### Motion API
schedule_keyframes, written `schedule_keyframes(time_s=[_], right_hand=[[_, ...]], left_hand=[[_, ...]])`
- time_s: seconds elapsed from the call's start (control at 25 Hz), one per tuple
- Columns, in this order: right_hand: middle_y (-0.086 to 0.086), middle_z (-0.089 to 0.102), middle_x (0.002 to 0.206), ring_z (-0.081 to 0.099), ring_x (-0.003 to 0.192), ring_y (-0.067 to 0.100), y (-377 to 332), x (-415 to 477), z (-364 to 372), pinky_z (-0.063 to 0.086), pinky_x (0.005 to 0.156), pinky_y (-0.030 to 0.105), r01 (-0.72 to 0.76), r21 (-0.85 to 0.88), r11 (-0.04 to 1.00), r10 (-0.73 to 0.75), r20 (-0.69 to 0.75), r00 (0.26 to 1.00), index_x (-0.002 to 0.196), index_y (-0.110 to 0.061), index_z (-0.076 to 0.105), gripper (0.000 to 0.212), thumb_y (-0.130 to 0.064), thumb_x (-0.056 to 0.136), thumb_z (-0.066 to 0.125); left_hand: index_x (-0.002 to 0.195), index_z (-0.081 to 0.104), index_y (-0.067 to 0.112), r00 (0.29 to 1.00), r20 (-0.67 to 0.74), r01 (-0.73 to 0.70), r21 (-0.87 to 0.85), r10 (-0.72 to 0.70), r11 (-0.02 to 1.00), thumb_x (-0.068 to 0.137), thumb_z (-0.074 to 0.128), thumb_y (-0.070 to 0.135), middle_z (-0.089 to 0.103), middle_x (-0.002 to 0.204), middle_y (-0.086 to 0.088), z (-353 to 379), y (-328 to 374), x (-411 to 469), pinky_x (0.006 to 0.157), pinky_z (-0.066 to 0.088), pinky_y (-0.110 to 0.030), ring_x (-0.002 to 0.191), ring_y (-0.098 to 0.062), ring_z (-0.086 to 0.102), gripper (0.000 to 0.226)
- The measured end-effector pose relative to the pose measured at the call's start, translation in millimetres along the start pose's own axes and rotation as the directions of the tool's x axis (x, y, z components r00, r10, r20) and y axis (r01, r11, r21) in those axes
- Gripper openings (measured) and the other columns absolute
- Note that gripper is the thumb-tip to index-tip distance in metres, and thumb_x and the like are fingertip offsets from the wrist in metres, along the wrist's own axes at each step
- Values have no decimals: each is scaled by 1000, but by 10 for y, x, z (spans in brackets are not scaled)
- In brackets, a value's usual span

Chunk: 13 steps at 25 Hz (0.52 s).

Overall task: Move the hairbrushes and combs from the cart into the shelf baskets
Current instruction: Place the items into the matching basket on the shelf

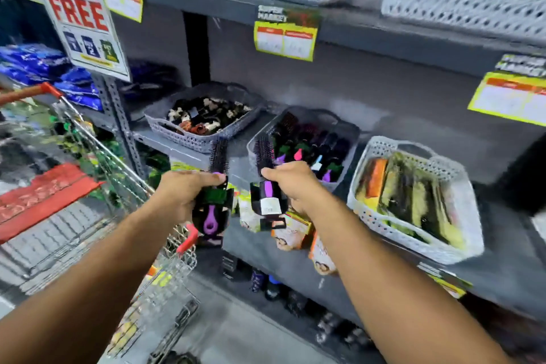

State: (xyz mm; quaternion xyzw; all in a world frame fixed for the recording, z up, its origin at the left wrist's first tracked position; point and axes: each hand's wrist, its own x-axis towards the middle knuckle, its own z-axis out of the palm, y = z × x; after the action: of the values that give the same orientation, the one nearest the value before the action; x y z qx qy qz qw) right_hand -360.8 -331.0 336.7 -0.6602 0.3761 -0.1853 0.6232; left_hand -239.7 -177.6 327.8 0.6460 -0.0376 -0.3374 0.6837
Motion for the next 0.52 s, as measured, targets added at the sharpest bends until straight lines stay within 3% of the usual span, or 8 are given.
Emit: schedule_keyframes(time_s=[0.12, 0.2, 0.28, 0.52], right_hand=[[8, 63, 70, 53, 63, 16, 11, -217, -576, 44, 53, 26, 6, -36, 999, -10, -117, 993, 75, 3, 66, 19, -14, 77, 72], [20, 69, 96, 58, 79, 22, 35, -310, -907, 44, 66, 30, 1, -63, 998, -13, -191, 982, 91, 12, 64, 34, -18, 78, 72], [23, 64, 117, 60, 93, 26, 34, -395, -1183, 45, 80, 32, -25, -89, 996, 1, -255, 967, 104, 11, 61, 44, -23, 79, 72], [26, 58, 120, 58, 109, 36, 6, -353, -1682, 46, 93, 47, -47, -96, 994, 2, -418, 908, 112, 11, 56, 56, -29, 76, 74]], left_hand=[[71, 62, 2, 989, 149, 18, 46, -25, 999, 76, 74, -5, 67, 50, -7, 589, -30, -70, 38, 54, -27, 39, -14, 64, 15], [72, 61, 1, 975, 222, 21, 59, -33, 998, 77, 71, -8, 67, 47, -6, 946, -47, -98, 36, 52, -27, 37, -14, 63, 14], [72, 62, 2, 953, 300, 26, 85, -51, 996, 78, 69, -10, 67, 46, -5, 1260, -50, -110, 36, 52, -26, 37, -14, 64, 15], [69, 64, 1, 908, 414, -13, 170, -59, 985, 77, 70, -12, 68, 48, -7, 1912, 70, 48, 35, 51, -25, 38, -15, 65, 16]])
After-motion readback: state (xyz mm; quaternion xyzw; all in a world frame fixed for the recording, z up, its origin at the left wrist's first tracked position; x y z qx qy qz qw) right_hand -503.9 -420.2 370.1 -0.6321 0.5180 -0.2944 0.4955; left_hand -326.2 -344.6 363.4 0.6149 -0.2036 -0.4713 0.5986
